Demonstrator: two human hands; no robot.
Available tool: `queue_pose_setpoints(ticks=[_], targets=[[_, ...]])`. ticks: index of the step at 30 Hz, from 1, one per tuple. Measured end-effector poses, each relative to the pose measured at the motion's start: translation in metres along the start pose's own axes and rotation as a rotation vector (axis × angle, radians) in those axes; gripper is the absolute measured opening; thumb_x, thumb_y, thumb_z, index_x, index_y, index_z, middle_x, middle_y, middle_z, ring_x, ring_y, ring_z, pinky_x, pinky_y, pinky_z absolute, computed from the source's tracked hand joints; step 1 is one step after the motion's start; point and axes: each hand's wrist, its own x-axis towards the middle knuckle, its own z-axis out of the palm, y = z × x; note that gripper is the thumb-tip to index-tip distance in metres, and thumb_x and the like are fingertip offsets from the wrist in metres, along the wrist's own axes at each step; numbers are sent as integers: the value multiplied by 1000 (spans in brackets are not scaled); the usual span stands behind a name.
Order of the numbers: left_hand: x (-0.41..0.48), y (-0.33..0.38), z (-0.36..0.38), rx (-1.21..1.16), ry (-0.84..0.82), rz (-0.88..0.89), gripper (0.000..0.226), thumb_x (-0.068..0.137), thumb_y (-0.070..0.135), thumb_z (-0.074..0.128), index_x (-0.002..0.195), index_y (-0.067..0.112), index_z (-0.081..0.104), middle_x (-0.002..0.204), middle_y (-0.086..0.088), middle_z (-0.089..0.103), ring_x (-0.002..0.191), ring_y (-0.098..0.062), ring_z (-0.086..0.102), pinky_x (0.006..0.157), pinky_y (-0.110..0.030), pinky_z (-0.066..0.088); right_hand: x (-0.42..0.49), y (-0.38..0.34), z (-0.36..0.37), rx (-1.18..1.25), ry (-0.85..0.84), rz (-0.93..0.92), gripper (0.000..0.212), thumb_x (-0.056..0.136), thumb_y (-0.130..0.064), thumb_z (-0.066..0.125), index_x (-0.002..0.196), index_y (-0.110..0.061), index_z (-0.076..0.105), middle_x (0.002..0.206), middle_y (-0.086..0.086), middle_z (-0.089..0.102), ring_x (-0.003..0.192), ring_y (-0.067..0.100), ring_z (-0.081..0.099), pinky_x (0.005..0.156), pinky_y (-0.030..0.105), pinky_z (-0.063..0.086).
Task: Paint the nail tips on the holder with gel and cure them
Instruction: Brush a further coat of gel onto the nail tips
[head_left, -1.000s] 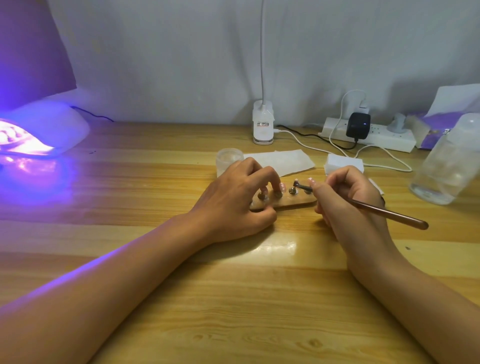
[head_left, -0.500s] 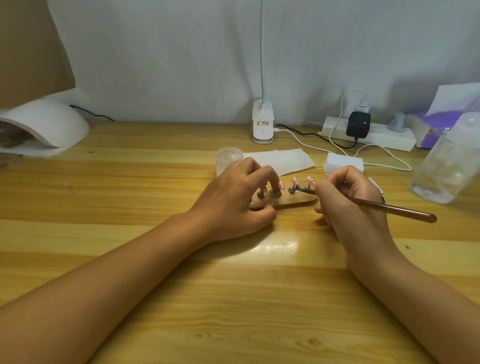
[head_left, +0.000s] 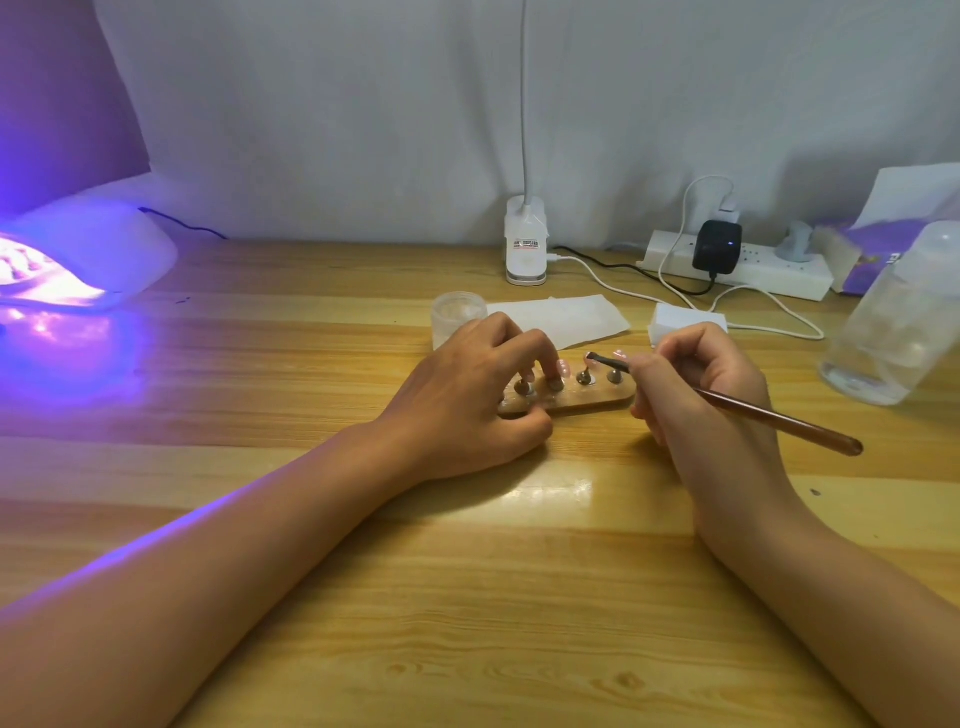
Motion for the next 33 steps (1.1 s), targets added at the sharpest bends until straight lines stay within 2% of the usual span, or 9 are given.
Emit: queue_pose_setpoints(ticks=[9,20,27,33], targets=[[0,0,0,-5,8,0,32,76,47,49,106,40,58,101,13,50,98,-7,50,76,-37,51,1,3,0,-20,-17,29,9,90,-19,63,87,-12,59,68,2,58,64,13,52,56,29,42],[0,1,-1,1,-7,0,30,78,44,53,107,40,58,101,12,49,97,-8,49,74,-34,51,1,4,0,-56,-18,31,19,87,-24,65,85,-7,57,61,-7,56,61,10,52,53,27,45],[-1,2,-2,-2,-10,-4,30,78,43,54,108,39,59,102,12,50,98,-9,50,76,-36,51,1,3,0,-29,-15,18,10,90,-22,63,85,-15,57,70,4,57,63,14,50,55,30,40],[-1,3,-2,-9,-4,3,29,78,41,56,107,38,59,101,11,50,97,-10,50,74,-38,52,-1,1,2,-70,-17,-51,10,91,-27,62,90,-18,57,77,4,63,69,15,56,61,36,44]])
